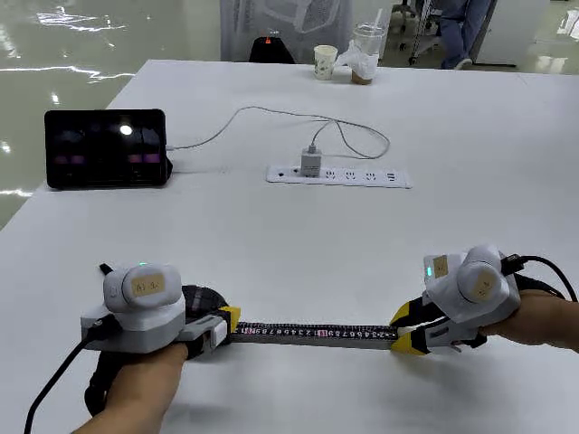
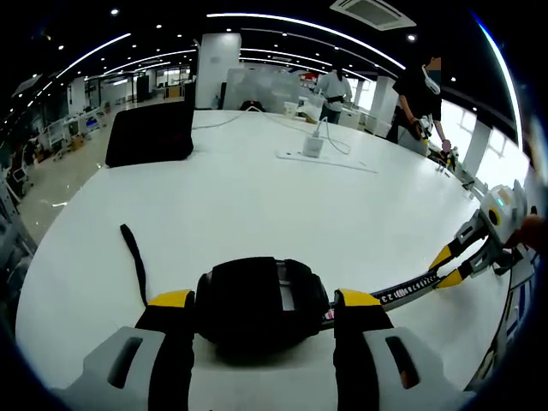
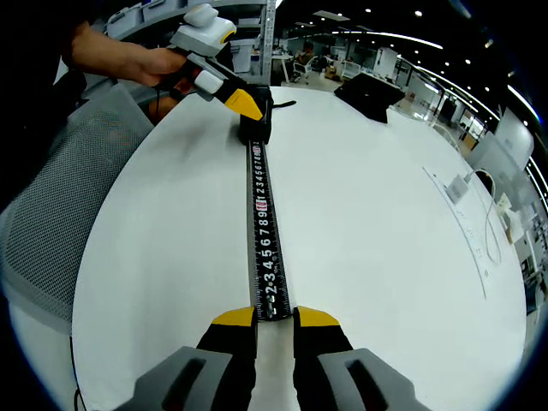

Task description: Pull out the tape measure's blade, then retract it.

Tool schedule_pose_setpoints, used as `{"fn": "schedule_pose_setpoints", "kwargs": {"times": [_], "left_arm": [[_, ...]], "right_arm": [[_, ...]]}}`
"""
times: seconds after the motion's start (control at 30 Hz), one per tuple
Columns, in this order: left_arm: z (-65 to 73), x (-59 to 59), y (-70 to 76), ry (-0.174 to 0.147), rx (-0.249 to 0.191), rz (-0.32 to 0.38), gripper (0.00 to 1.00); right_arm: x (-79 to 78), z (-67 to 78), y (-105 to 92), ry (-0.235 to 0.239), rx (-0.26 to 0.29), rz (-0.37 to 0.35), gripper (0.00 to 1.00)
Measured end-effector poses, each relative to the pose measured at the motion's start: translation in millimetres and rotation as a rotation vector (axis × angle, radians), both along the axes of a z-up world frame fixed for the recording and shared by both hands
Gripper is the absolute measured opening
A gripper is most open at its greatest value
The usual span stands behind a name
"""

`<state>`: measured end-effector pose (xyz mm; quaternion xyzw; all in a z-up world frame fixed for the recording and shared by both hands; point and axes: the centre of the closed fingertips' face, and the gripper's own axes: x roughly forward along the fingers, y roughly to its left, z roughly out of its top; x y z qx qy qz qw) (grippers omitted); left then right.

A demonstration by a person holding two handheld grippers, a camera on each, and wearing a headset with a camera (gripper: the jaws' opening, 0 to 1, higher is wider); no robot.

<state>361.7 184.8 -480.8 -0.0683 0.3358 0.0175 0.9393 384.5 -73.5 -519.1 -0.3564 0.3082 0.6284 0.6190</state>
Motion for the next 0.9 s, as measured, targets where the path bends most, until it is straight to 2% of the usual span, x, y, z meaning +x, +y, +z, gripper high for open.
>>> {"fn": "schedule_pose_setpoints", "kwargs": {"times": [0.9], "left_arm": [[-6.2,2.0,1.0,0.029,0.016,0.014,0.61]], "right_arm": [[0.3,0.6,0.6,-0.010,0.027,0.005,0.13]]}}
